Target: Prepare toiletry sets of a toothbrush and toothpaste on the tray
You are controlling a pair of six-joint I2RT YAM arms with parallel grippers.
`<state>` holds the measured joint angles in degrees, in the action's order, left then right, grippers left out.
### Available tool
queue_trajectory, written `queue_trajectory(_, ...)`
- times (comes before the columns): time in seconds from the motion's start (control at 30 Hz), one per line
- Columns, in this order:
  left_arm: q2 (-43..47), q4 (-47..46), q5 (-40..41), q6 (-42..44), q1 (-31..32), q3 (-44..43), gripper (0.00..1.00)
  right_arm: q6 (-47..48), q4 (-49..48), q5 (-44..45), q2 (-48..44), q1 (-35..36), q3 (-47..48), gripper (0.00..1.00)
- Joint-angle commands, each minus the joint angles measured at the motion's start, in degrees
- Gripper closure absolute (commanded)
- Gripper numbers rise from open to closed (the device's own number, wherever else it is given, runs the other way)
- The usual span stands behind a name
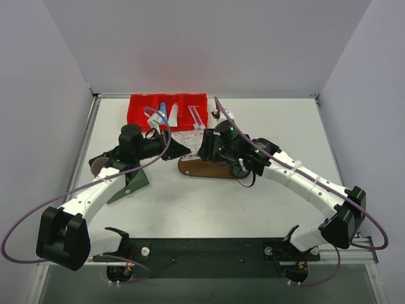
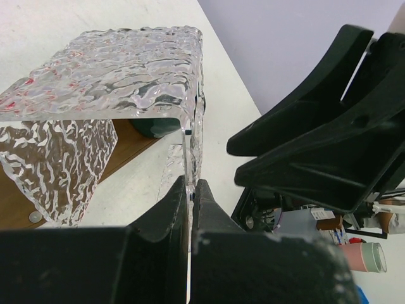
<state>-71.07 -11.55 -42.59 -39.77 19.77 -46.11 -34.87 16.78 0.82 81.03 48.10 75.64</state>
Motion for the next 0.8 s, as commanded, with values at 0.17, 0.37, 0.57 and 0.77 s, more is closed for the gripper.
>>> queue_trajectory(0.17,-0.12,-3.74,-2.68,0.57,0.88,-1.53,1.00,0.60,1.33,4.72,2.37,1.56,4.17,0.70)
queue_trajectory(0.37,-0.04,-4.18,-3.29,0.57,1.32,-1.53,1.00,0.68,1.33,4.72,4.22,1.56,4.96,0.71)
queue_trajectory(0.57,-0.12,-4.79,-3.47,0.13,1.50,-1.27,1.00,0.33,1.24,4.72,5.27,1.74,4.96,0.71)
queue_trajectory(0.77,-0.12,-5.32,-3.73,-0.13,1.76,-1.18,1.00,0.07,0.54,4.54,6.33,1.91,5.31,0.71)
